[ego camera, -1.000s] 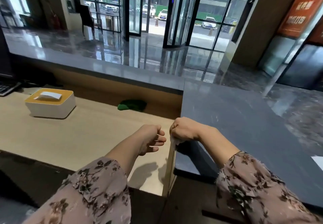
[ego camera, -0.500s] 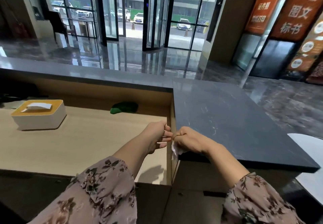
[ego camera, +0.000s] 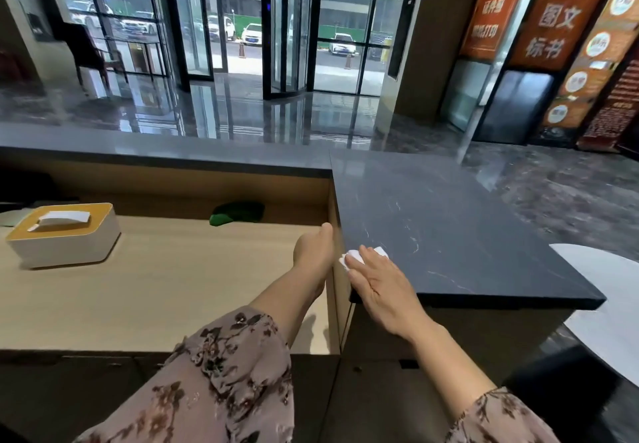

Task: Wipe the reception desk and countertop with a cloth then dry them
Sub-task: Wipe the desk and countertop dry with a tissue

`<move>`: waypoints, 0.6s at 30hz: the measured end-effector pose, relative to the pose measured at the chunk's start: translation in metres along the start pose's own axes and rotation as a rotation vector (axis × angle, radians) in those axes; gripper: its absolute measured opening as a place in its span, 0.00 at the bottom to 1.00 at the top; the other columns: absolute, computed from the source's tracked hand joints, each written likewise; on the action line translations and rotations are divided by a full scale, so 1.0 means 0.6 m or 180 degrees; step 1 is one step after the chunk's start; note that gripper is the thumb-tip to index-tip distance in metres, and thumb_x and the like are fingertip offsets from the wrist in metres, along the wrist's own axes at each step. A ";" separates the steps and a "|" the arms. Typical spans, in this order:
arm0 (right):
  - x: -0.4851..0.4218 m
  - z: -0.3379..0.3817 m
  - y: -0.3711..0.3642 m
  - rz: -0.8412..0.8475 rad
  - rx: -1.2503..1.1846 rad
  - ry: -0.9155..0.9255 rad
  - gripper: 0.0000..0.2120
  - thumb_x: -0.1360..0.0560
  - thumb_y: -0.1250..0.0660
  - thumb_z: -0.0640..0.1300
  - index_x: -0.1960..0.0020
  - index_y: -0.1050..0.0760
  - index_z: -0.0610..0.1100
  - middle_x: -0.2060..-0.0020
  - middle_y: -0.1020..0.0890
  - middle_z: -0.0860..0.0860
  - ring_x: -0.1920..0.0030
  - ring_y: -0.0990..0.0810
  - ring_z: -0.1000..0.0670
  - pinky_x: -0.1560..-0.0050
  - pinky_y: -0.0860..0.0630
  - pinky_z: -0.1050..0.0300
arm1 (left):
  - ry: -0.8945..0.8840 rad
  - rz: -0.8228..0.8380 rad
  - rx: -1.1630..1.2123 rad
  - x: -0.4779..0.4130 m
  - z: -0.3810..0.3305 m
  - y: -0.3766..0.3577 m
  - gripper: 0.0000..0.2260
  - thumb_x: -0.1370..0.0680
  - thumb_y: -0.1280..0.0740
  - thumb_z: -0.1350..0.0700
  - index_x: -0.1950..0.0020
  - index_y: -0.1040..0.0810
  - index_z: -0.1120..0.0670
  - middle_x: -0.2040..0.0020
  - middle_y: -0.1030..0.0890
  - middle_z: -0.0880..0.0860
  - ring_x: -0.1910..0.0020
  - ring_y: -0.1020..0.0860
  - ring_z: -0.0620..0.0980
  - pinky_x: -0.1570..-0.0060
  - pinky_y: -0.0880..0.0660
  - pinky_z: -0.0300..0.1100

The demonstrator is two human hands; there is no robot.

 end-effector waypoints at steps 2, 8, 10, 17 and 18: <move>-0.001 -0.005 0.003 -0.0016 -0.0251 -0.0219 0.21 0.17 0.53 0.54 0.25 0.38 0.54 0.23 0.42 0.52 0.23 0.47 0.51 0.26 0.50 0.56 | -0.0147 0.0040 -0.0184 0.006 -0.005 -0.009 0.16 0.20 0.44 0.52 0.50 0.22 0.62 0.56 0.22 0.59 0.60 0.28 0.52 0.57 0.31 0.43; 0.011 0.007 0.035 -0.0295 -0.0066 -0.0161 0.15 0.18 0.45 0.44 0.33 0.27 0.48 0.33 0.26 0.50 0.34 0.30 0.47 0.38 0.32 0.54 | -0.0600 0.0006 -0.0624 0.035 -0.014 -0.035 0.14 0.22 0.45 0.56 0.67 0.32 0.58 0.66 0.29 0.56 0.67 0.33 0.49 0.66 0.36 0.42; 0.020 -0.009 0.044 -0.0317 -0.0081 -0.0128 0.15 0.19 0.44 0.41 0.34 0.27 0.47 0.34 0.26 0.51 0.35 0.29 0.47 0.39 0.30 0.52 | -0.0756 0.0035 -0.0788 0.044 -0.023 -0.046 0.16 0.21 0.45 0.57 0.69 0.35 0.55 0.68 0.32 0.54 0.68 0.35 0.48 0.67 0.38 0.41; 0.055 -0.134 0.092 -0.0554 -0.0172 -0.0246 0.15 0.21 0.41 0.38 0.36 0.25 0.47 0.37 0.23 0.51 0.36 0.27 0.46 0.41 0.27 0.48 | -0.0986 -0.0039 -0.1352 0.049 -0.040 -0.097 0.17 0.20 0.45 0.53 0.70 0.34 0.53 0.65 0.26 0.55 0.61 0.25 0.56 0.60 0.29 0.47; 0.063 -0.159 0.102 -0.0606 -0.0174 -0.0301 0.15 0.21 0.41 0.37 0.36 0.25 0.47 0.37 0.23 0.50 0.36 0.27 0.46 0.41 0.27 0.47 | -0.1030 -0.0058 -0.1523 0.052 -0.040 -0.110 0.17 0.20 0.45 0.53 0.70 0.33 0.52 0.64 0.25 0.56 0.59 0.24 0.57 0.55 0.27 0.49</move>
Point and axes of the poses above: each hand's wrist, its own x-axis away from the middle knuckle, its own y-axis out of the back of the hand, z = x × y, the point moved 10 cm from there along -x, towards the middle knuckle
